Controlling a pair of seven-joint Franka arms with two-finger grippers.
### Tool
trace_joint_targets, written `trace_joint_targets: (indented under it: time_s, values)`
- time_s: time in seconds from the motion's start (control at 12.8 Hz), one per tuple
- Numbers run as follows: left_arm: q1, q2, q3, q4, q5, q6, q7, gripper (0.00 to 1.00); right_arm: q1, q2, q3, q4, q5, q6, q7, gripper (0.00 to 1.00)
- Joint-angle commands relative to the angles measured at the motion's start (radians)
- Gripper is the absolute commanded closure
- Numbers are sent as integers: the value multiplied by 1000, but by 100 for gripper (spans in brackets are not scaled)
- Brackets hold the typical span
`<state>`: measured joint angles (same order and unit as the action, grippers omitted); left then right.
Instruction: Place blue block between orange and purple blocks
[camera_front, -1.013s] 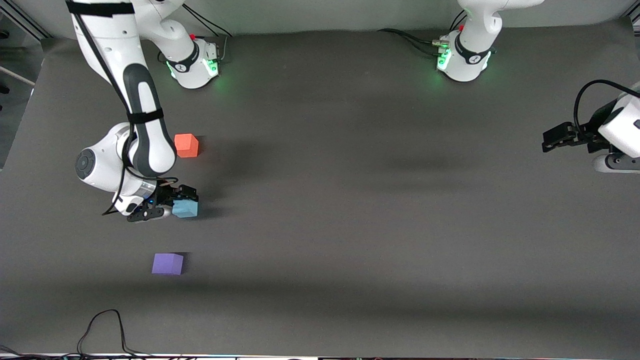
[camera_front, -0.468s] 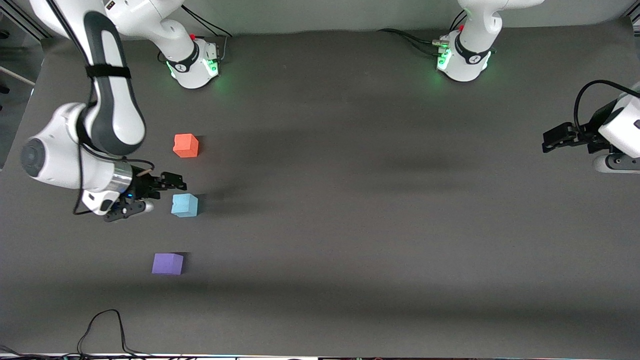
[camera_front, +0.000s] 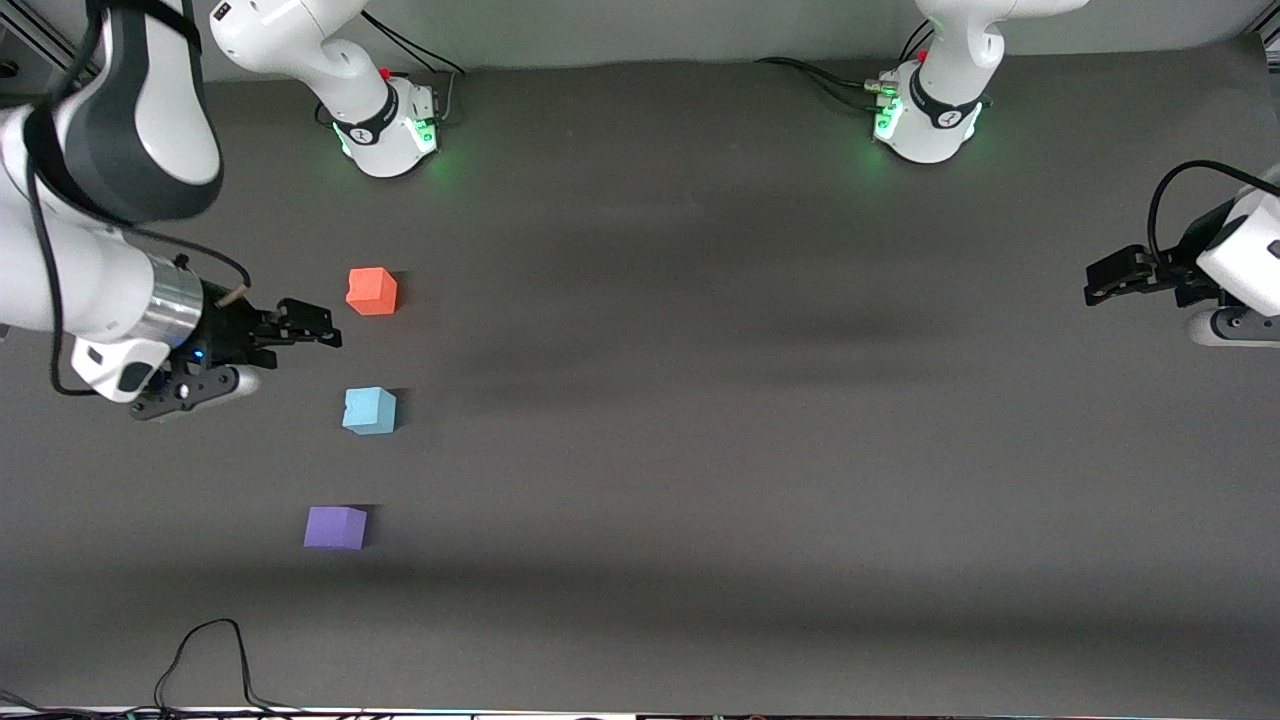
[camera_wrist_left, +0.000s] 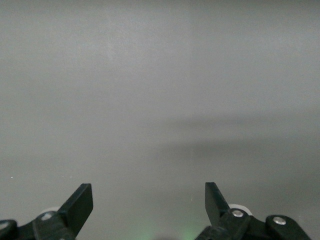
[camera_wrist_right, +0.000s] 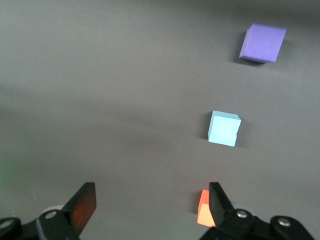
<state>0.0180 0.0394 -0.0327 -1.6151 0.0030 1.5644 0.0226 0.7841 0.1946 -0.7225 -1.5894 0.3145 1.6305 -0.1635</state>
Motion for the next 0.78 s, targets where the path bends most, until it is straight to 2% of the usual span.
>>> trace_joint_targets:
  time_s: [0.0,0.31,0.39,0.47,0.55,0.7]
  values:
    - [5,-7,-7,-5,11,9,16,0,20,9,0,71,-43,-69,74,0]
    - [7,-9,-7,-3,11,9,16,0,12,-43,1,57,-100,-81,65,0]
    - [7,-9,-7,-3,11,9,16,0,-14,-46,15,55,-100,-87,65,0]
    - [7,-9,-7,-3,11,9,16,0,-57,-53,55,45,-103,-92,62,0]
    - [7,-9,-7,-3,9,9,16,0,-169,-70,154,43,-121,-107,58,0]
    - [5,-9,-7,-3,9,9,14,0,-461,-130,479,1,-197,-107,61,0]
